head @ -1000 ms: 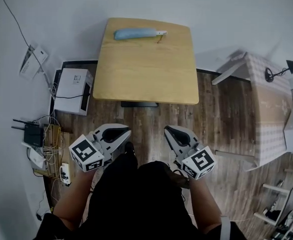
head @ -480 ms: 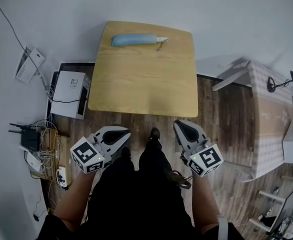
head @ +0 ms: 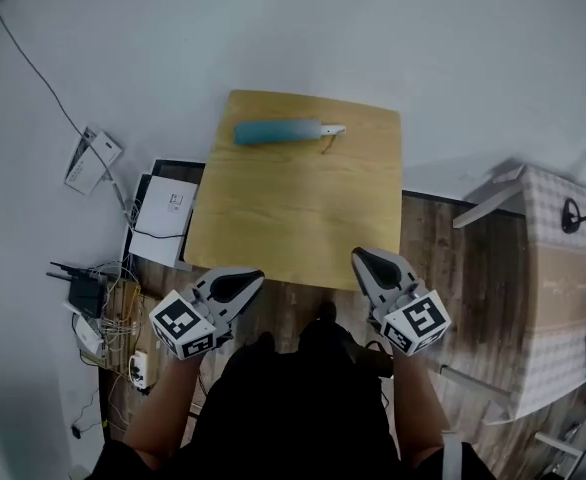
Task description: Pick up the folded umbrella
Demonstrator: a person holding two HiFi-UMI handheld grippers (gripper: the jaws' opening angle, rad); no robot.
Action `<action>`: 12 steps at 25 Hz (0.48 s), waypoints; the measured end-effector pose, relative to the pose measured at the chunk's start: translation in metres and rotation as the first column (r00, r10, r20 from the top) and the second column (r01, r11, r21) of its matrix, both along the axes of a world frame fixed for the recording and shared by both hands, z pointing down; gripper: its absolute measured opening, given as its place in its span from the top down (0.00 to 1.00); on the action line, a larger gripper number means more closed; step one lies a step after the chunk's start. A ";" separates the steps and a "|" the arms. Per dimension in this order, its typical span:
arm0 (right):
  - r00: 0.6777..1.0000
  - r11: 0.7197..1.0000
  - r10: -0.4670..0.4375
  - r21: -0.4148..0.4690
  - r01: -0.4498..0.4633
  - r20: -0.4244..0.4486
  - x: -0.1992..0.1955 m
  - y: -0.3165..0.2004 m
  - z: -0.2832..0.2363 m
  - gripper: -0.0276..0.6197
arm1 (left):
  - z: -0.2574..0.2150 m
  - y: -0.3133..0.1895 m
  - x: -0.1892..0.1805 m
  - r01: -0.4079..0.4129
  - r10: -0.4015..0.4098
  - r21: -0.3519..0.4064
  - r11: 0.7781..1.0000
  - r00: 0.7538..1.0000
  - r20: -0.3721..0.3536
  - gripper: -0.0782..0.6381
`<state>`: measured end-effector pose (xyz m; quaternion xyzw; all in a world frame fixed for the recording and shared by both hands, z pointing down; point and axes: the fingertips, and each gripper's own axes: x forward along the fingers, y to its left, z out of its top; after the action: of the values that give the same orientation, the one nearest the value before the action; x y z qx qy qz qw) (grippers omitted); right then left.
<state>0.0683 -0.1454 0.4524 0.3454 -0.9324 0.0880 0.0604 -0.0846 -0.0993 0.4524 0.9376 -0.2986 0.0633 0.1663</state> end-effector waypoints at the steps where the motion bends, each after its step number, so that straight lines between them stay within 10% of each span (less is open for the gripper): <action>1: 1.000 1.000 -0.014 0.000 0.014 0.019 0.005 -0.008 -0.004 0.93 | -0.007 -0.007 0.005 0.021 -0.021 0.008 1.000 1.000 0.007 0.87; 12: 0.980 0.980 -0.176 -0.075 0.183 0.089 0.020 -0.043 0.018 0.93 | -0.004 -0.030 0.051 0.093 -0.093 0.003 0.996 0.990 0.109 0.87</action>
<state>0.0883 -0.1886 0.4703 0.2533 -0.9569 0.1347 0.0442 -0.0341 -0.1297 0.4482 0.9176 -0.3505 0.1070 0.1537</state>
